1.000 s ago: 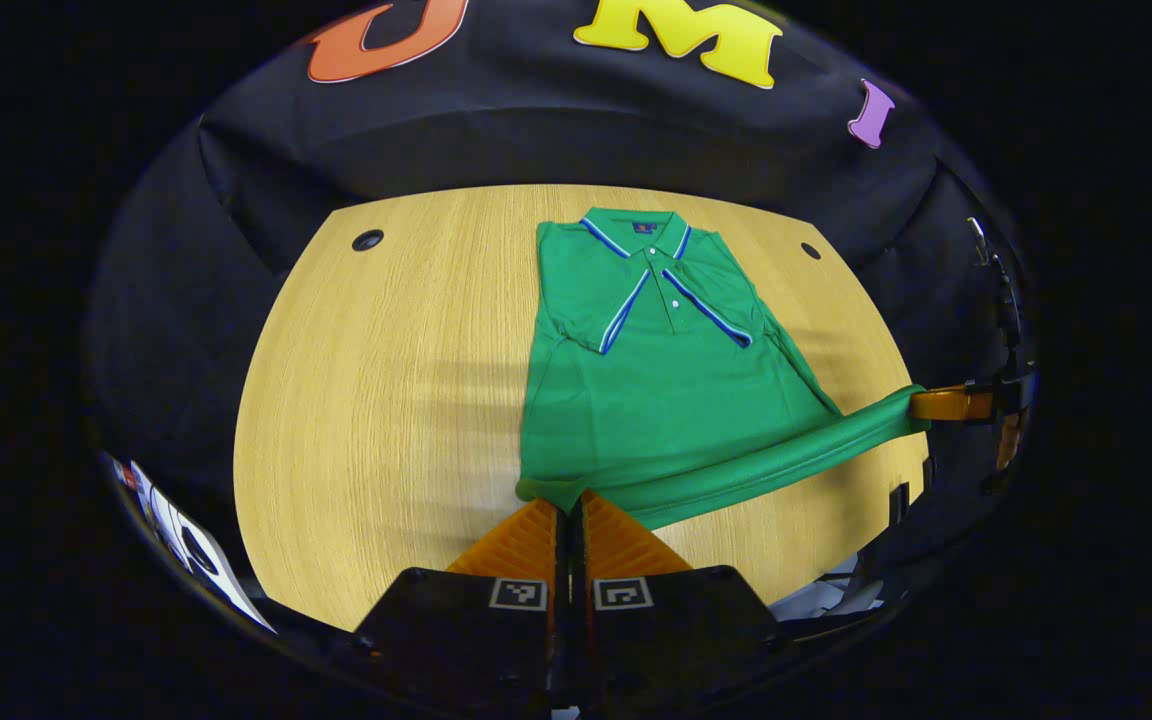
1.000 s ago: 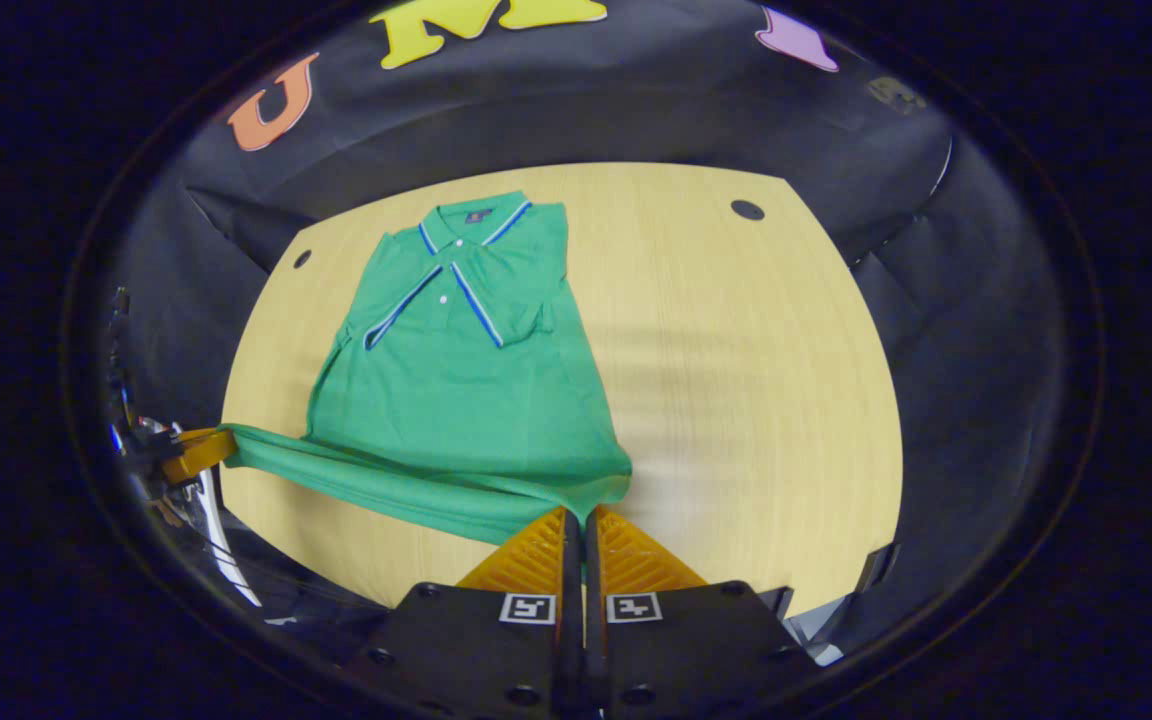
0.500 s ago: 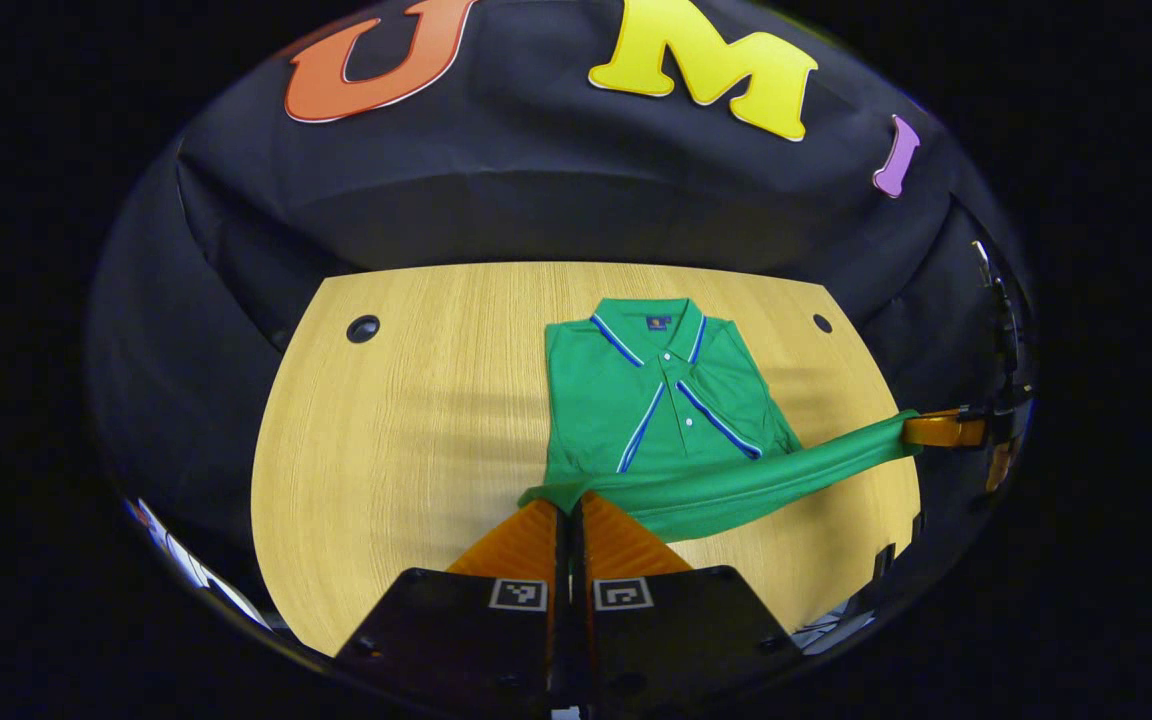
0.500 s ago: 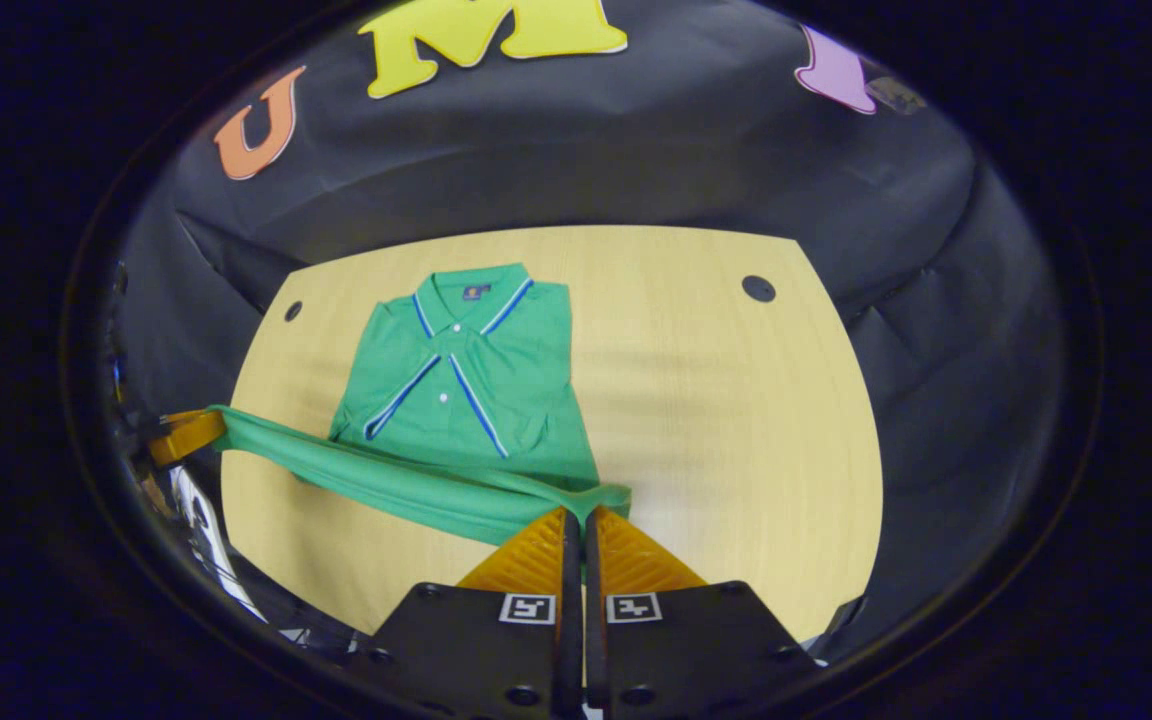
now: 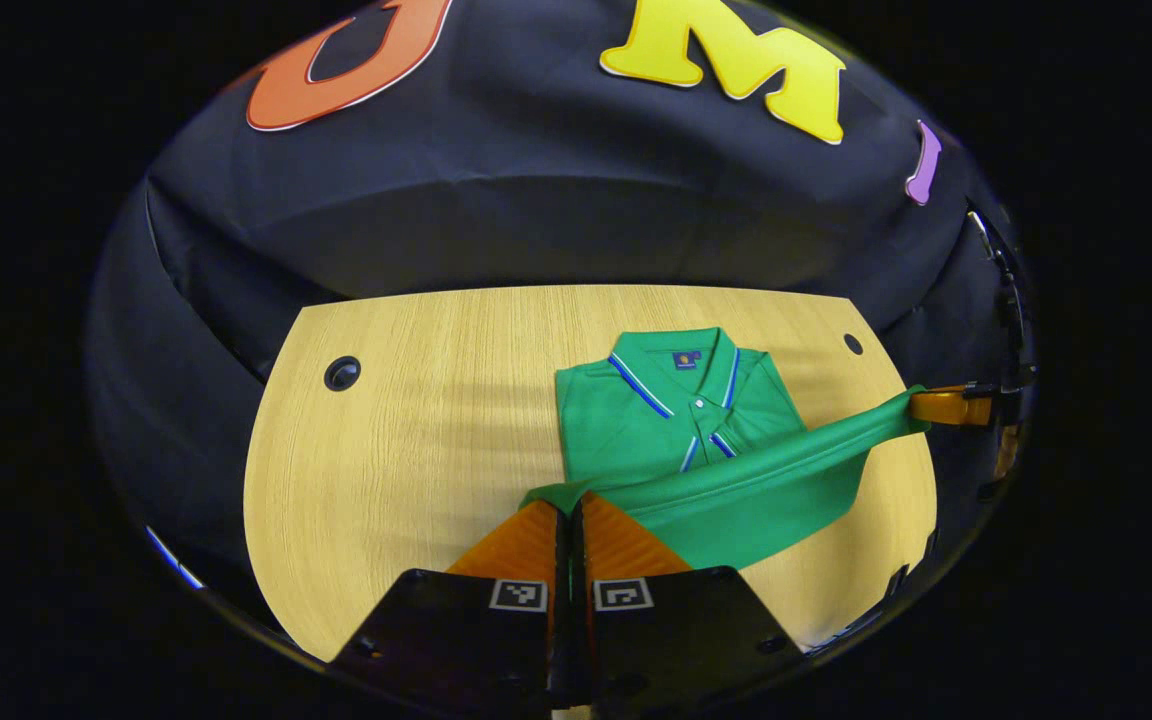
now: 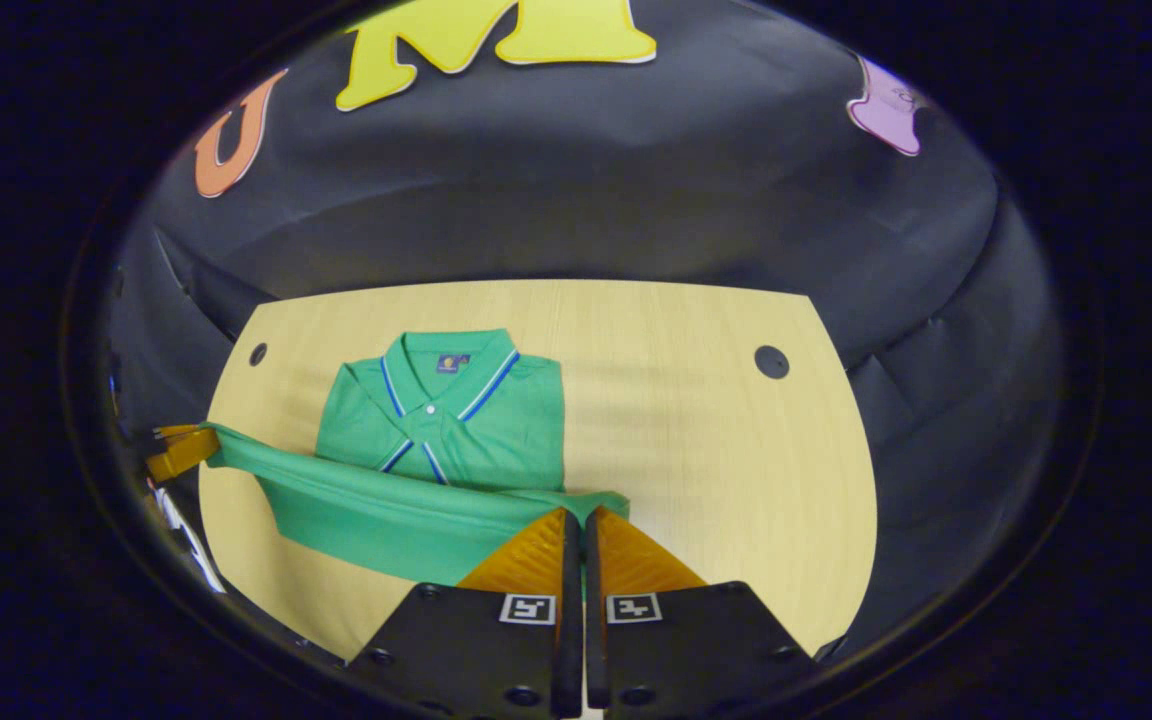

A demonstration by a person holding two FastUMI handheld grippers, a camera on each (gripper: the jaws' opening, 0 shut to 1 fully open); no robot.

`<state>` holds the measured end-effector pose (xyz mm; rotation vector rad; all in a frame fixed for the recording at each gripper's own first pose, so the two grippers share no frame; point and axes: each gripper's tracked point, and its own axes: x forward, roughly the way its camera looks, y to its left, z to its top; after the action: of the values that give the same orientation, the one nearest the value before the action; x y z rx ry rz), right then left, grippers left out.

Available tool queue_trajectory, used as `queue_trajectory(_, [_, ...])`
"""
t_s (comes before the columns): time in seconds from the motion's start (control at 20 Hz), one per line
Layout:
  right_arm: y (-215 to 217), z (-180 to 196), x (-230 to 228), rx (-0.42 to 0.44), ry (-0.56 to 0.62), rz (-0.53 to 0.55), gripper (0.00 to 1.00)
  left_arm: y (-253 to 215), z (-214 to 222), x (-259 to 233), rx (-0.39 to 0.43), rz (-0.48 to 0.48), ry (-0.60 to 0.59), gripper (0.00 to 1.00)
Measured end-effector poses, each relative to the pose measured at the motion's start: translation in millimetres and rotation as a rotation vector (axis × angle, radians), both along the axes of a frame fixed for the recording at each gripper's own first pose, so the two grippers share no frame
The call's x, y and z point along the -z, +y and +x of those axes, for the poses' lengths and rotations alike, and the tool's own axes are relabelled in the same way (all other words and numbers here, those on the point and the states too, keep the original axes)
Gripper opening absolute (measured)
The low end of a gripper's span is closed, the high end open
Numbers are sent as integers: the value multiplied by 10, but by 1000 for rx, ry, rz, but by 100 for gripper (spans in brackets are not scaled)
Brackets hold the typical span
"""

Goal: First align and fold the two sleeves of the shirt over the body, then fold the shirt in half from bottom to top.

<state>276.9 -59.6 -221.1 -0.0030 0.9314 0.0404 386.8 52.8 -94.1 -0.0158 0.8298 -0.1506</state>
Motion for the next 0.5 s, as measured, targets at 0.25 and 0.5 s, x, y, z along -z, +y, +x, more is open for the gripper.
queue_trajectory(0.25, [68,620,241,17,-33,-13,4,83,628,249,-3,3,-19,3])
queue_trajectory(0.5, [98,1068,595,46,-40,-3,4,95,1103,588,16,21,-25,3])
